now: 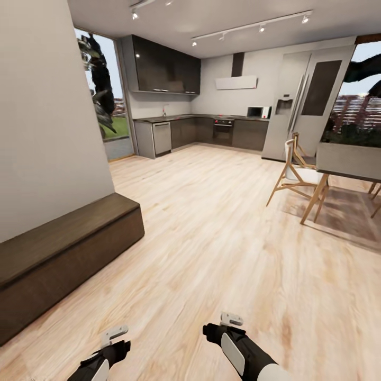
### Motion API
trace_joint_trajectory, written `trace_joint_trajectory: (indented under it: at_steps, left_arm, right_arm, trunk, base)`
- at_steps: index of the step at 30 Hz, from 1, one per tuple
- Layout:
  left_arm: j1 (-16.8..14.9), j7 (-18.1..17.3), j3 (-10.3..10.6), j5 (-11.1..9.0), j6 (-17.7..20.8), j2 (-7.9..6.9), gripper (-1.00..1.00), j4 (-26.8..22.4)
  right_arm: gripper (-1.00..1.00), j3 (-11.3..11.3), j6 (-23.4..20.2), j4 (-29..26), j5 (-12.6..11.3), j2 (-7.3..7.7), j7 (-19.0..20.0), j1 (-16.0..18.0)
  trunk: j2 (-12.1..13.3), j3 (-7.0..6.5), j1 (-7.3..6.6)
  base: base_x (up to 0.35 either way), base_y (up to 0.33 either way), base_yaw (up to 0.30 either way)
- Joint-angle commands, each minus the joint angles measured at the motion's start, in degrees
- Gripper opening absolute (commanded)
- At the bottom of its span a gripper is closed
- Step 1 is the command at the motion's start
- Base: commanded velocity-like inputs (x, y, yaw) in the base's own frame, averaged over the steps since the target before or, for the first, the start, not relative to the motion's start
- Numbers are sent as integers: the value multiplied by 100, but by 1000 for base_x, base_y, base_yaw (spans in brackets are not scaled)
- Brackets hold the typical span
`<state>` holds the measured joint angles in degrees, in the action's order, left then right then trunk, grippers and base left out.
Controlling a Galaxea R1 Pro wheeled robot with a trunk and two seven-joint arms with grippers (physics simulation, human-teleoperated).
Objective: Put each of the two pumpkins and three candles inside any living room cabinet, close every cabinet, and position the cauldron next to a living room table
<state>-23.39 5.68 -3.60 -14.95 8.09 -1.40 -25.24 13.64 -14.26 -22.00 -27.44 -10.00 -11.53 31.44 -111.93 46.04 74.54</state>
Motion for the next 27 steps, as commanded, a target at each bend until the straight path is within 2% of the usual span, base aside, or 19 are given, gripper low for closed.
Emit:
trace_joint_trajectory:
  at_steps: [1,27]
  left_arm:
    - [1,21,1,-58,35,0,100,-16]
    - [1,21,5,-61,35,1,100,-16]
  right_arm:
    - [100,25,-24,-8,-24,0,-43,3]
    - [100,25,-24,-7,-9,0,-43,3]
  trunk:
    - [-2,5,0]
    - [-2,5,0]
  base:
    - [117,-118,281]
    - [92,-93,281]
